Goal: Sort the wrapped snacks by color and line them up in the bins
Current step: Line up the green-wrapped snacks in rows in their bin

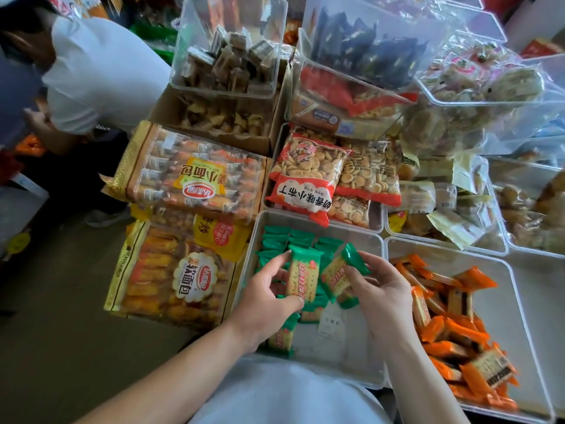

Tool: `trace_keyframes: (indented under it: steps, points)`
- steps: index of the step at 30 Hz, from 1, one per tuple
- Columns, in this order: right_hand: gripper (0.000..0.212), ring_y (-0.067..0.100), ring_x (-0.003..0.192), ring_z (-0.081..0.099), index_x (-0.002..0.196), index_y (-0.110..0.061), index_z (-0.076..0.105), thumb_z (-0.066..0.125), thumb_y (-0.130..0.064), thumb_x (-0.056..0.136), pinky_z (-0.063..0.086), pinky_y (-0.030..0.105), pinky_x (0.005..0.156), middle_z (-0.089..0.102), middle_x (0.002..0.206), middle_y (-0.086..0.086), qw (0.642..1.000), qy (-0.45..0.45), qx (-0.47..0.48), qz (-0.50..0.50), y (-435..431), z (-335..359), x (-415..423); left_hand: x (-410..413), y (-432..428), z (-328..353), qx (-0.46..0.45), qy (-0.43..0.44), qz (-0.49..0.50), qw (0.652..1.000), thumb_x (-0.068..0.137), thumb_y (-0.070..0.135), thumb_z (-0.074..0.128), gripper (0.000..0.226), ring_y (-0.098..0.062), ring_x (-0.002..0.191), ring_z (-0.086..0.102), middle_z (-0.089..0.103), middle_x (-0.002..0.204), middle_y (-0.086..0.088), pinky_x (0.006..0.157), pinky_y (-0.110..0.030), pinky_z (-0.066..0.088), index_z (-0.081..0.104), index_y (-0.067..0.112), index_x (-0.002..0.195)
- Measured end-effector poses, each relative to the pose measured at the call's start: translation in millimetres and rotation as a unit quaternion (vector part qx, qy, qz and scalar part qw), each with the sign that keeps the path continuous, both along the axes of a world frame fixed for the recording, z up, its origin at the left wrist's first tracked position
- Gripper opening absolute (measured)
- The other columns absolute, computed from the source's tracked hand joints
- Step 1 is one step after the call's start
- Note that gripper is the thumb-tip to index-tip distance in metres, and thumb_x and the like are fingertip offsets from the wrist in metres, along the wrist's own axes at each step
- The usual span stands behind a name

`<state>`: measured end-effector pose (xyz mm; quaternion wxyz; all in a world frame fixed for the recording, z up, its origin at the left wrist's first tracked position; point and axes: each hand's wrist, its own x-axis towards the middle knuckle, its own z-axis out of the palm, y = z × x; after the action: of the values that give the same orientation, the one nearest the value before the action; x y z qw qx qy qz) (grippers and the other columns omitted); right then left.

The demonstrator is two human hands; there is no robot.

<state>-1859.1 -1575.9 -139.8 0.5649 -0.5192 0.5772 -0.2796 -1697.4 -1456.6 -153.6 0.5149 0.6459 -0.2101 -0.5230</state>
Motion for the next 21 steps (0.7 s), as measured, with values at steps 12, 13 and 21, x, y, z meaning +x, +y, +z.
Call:
trace_keyframes:
  steps: [12, 13, 21]
  points:
    - [0.032, 0.019, 0.087, 0.069, 0.099, -0.026, 0.066, 0.071, 0.003, 0.089, 0.064, 0.043, 0.068, 0.069, 0.096, -0.006, 0.991, 0.048, -0.075, 0.098, 9.6, 3.8, 1.1, -1.6, -10.2, -4.2, 0.041, 0.073, 0.066, 0.994, 0.090, 0.001, 0.075, 0.046, -0.024, 0.089, 0.078, 0.077, 0.102, -0.009, 0.074, -0.036, 0.064, 0.056, 0.026, 0.123]
    - [0.027, 0.022, 0.083, 0.069, 0.097, -0.024, 0.065, 0.070, 0.002, 0.090, 0.062, 0.043, 0.068, 0.070, 0.094, -0.003, 0.993, 0.037, -0.067, 0.092, 9.4, 3.4, 0.6, -1.6, -9.9, -5.2, 0.038, 0.092, 0.071, 0.992, 0.091, -0.001, 0.074, 0.044, -0.027, 0.088, 0.078, 0.077, 0.101, -0.012, 0.075, -0.038, 0.064, 0.056, 0.022, 0.124]
    - [0.029, 0.021, 0.087, 0.074, 0.109, -0.011, 0.063, 0.081, -0.008, 0.087, 0.062, 0.043, 0.077, 0.076, 0.097, 0.006, 0.991, -0.067, 0.041, 0.110, 8.7, 10.0, 1.1, -9.2, -14.6, 2.8, 0.028, 0.094, 0.039, 0.994, 0.098, 0.027, 0.073, 0.023, -0.022, 0.085, 0.079, 0.079, 0.104, -0.006, 0.068, -0.035, 0.064, 0.060, 0.027, 0.116]
